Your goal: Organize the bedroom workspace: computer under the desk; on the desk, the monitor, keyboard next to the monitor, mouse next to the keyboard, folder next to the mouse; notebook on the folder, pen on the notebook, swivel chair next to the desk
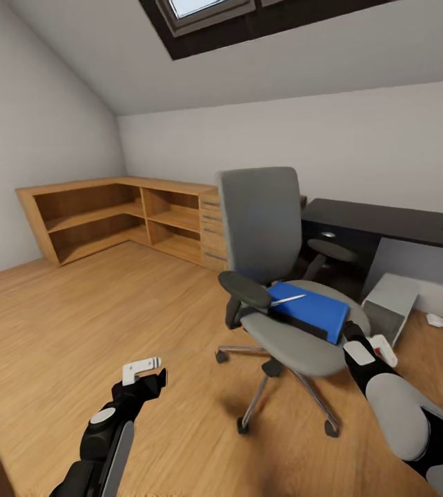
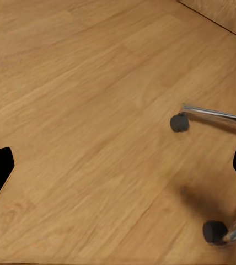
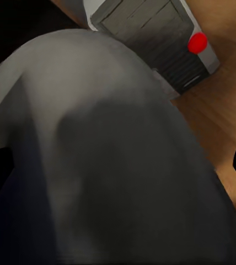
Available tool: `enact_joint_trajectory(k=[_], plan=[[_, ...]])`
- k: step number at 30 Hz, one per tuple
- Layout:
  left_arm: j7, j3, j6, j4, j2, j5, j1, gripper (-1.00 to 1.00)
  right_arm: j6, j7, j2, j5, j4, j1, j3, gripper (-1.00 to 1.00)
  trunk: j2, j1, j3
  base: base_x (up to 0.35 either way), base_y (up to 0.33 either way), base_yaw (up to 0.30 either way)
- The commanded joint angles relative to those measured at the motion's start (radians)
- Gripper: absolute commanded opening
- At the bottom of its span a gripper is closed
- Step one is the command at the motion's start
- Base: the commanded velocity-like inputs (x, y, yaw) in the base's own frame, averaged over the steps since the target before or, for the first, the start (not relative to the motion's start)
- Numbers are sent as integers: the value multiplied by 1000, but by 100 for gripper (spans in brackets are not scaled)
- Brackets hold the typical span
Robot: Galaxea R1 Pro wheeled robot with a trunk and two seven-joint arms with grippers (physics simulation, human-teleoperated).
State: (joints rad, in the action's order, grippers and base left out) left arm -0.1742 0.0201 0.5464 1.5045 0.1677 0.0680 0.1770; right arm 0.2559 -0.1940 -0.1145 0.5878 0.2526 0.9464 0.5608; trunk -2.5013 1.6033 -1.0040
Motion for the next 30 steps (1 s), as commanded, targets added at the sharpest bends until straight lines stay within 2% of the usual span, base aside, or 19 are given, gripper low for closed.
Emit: enact_joint_trajectory(k=[1,10,30], plan=[[-5,0,4,-2,1,7,1,100,3,3,1,21,-2,1,-7,100,0,0,-1,0,0,277],[-5,-1,4,-12,1,7,1,100,6,2,2,21,-1,1,-7,100,0,0,-1,0,0,253],[-5,-2,4,-13,1,7,1,100,8,2,10,17,5,1,-10,100,0,0,-1,1,0,9]])
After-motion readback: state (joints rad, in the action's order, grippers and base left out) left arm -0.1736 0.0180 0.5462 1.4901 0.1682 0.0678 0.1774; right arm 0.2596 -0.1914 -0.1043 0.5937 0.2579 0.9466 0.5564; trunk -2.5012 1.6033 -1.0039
